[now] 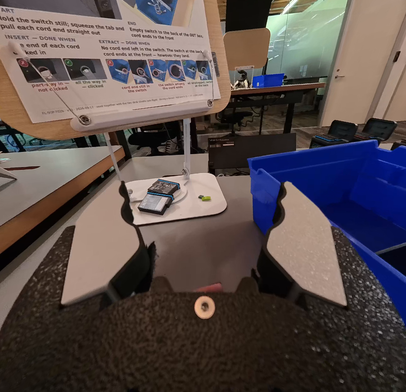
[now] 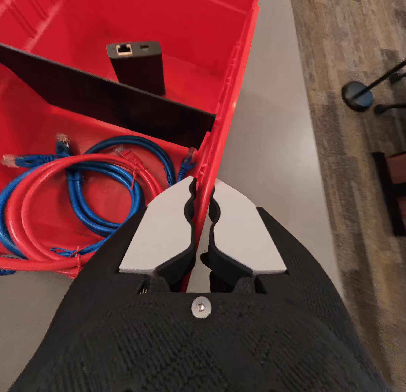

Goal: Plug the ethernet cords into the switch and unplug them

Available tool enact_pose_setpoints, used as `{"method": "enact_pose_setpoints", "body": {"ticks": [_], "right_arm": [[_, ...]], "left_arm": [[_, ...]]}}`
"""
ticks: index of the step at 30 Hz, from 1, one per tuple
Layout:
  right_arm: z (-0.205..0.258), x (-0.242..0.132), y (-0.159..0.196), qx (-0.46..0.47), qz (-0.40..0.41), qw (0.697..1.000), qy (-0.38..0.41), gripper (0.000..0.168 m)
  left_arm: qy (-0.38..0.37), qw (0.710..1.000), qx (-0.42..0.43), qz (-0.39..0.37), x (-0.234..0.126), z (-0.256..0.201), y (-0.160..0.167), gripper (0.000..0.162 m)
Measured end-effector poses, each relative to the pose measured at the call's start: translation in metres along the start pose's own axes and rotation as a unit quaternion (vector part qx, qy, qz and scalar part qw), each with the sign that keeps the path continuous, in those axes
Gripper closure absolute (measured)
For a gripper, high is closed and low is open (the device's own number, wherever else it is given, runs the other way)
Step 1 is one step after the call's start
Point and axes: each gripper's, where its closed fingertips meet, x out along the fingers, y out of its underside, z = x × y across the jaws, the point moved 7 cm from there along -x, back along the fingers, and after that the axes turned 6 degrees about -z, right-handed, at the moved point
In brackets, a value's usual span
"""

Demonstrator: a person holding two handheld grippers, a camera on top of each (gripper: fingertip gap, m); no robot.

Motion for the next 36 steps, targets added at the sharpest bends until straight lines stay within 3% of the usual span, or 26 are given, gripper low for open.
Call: {"method": "enact_pose_setpoints", "body": {"ticks": [12,16,18,20,24,27,29,31,34,36], "right_arm": [[0.138,0.014,-0.031,-0.009,-0.084,0.996,0.0,0.162],[0.166,0.014,-0.045,-0.091,-0.117,0.989,0.012,0.147],[0.172,-0.005,-0.065,-0.129,-0.199,0.97,0.05,0.156],[0.196,-0.025,-0.09,-0.143,-0.267,0.953,0.007,0.156],[0.279,-0.05,-0.143,-0.141,-0.32,0.919,-0.185,0.145],[0.335,-0.054,-0.182,-0.276,-0.331,0.887,-0.164,0.146],[0.376,-0.041,-0.198,-0.295,-0.274,0.884,-0.237,0.146],[0.409,-0.011,-0.201,-0.292,-0.13,0.895,-0.309,0.131],[0.432,0.043,-0.197,-0.263,0.062,0.913,-0.306,0.109],[0.438,0.071,-0.192,-0.233,0.139,0.922,-0.275,0.109]], "left_arm": [[0.004,1.0,0.014,0.002,0.0,-0.001,0.0,0.041],[0.01,1.0,0.019,0.003,0.001,-0.003,0.001,0.043],[0.014,1.0,0.02,0.005,0.001,-0.004,0.001,0.043],[0.016,1.0,0.023,0.002,0.001,-0.006,0.0,0.044],[0.015,0.999,0.037,-0.007,0.002,-0.008,0.0,0.048],[0.002,0.998,0.055,-0.009,0.002,-0.005,0.002,0.051],[-0.009,0.998,0.056,-0.015,0.001,-0.001,0.002,0.052],[-0.016,0.999,0.044,-0.019,0.001,0.002,0.002,0.053],[-0.021,0.999,0.026,-0.013,0.001,0.005,0.003,0.054],[-0.026,0.999,0.029,-0.004,0.001,0.007,0.004,0.057]]}}
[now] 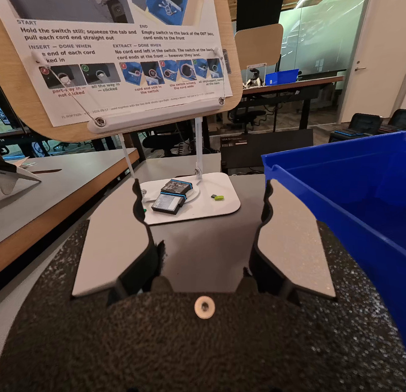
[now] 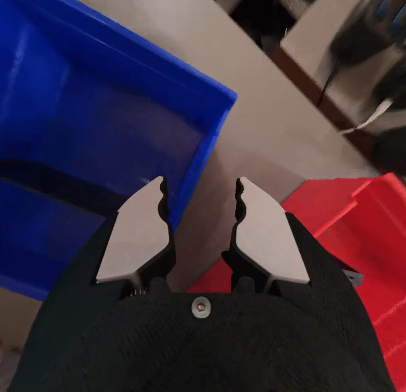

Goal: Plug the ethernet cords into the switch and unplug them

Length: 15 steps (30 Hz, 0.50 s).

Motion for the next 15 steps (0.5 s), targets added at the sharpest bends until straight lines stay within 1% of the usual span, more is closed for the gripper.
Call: {"method": "enact_pose_setpoints", "body": {"ticks": [1,2,3,4,7,11,13,15], "right_arm": [[-0.002,0.011,0.001,0.027,0.033,0.999,-0.005,0.109],[0.0,0.019,0.004,0.05,0.067,0.996,-0.018,0.114],[0.001,0.026,0.006,0.057,0.097,0.993,-0.023,0.123],[0.002,0.032,0.009,0.047,0.121,0.991,-0.018,0.132],[0.012,0.041,0.01,-0.009,0.161,0.987,-0.025,0.139],[0.019,0.044,0.003,-0.069,0.187,0.98,0.007,0.147],[0.025,0.045,0.001,-0.083,0.187,0.979,-0.008,0.151],[0.031,0.046,-0.004,-0.06,0.173,0.982,-0.037,0.16]], "left_arm": [[-0.001,1.0,0.001,0.001,0.0,0.0,-0.001,0.057],[-0.001,1.0,0.001,-0.001,-0.001,0.001,-0.002,0.057],[-0.001,1.0,-0.001,-0.005,-0.001,0.001,-0.003,0.058],[-0.001,1.0,-0.004,-0.01,-0.002,0.002,-0.005,0.058],[0.004,1.0,-0.023,-0.014,-0.002,0.002,-0.006,0.059],[0.014,0.999,-0.041,-0.01,-0.002,0.0,-0.006,0.06],[0.016,0.999,-0.043,-0.009,-0.002,0.0,-0.006,0.061],[0.017,0.999,-0.042,-0.011,-0.002,-0.001,-0.007,0.062]]}}
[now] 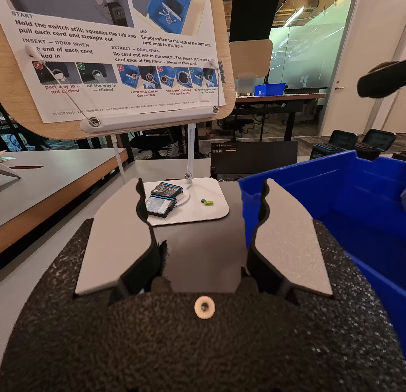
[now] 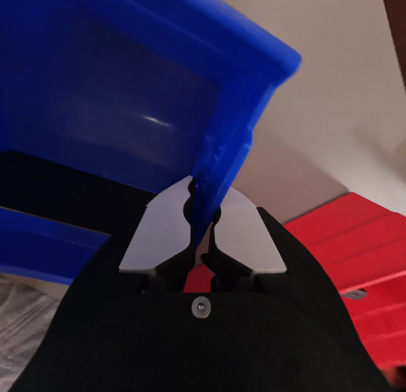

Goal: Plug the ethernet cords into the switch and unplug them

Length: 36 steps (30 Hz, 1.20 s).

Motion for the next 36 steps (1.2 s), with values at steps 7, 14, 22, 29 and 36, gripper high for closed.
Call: {"method": "enact_pose_setpoints", "body": {"ticks": [7,14,22,29,36], "right_arm": [[0.008,-0.012,-0.009,0.034,-0.035,0.998,-0.036,0.165],[-0.01,-0.079,-0.002,0.031,-0.11,0.992,-0.048,0.164],[-0.073,-0.232,0.082,0.078,-0.257,0.963,-0.023,0.164],[-0.165,-0.343,0.282,0.232,-0.319,0.911,0.123,0.165],[-0.213,-0.319,0.477,0.375,-0.275,0.87,0.163,0.164]], "left_arm": [[-0.066,0.997,0.027,0.02,-0.002,0.02,0.001,0.072],[-0.106,0.994,-0.024,0.0,-0.009,0.043,-0.006,0.079],[-0.085,0.996,-0.038,0.001,-0.007,0.036,-0.003,0.08],[-0.063,0.998,-0.025,0.011,-0.004,0.025,0.002,0.08],[0.018,0.998,-0.058,-0.002,-0.008,-0.011,-0.014,0.08]]}}
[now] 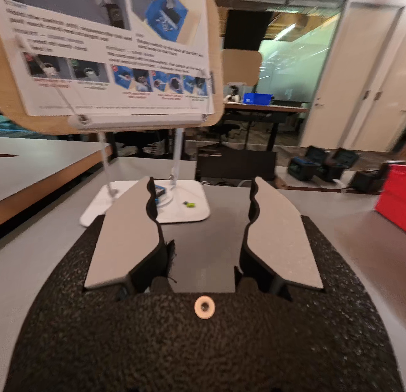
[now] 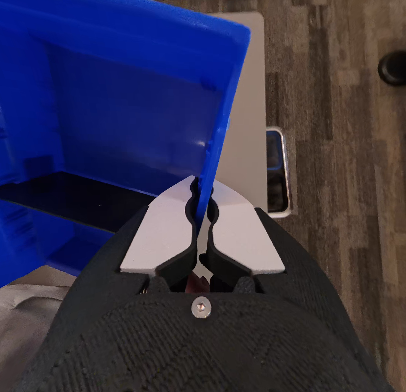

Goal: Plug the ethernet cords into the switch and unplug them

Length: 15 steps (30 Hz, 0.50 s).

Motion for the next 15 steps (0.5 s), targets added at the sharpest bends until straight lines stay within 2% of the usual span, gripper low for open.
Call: {"method": "enact_pose_setpoints", "body": {"ticks": [3,5,8,12,15], "right_arm": [[-0.037,0.031,0.042,0.018,0.032,0.999,-0.014,0.163],[-0.053,0.063,0.068,0.023,0.065,0.997,-0.027,0.163],[-0.067,0.116,0.095,0.024,0.095,0.994,-0.045,0.162],[-0.077,0.176,0.111,0.027,0.141,0.988,-0.061,0.163],[-0.078,0.205,0.107,0.019,0.175,0.982,-0.065,0.163]], "left_arm": [[0.056,0.998,-0.002,0.003,-0.003,-0.031,-0.004,0.074],[0.06,0.998,0.014,0.002,-0.005,-0.05,-0.002,0.061],[0.062,0.997,0.039,0.007,-0.009,-0.074,0.004,0.056],[0.06,0.997,0.047,0.017,-0.014,-0.095,0.01,0.055],[0.058,0.997,0.045,0.026,-0.019,-0.104,0.009,0.055]]}}
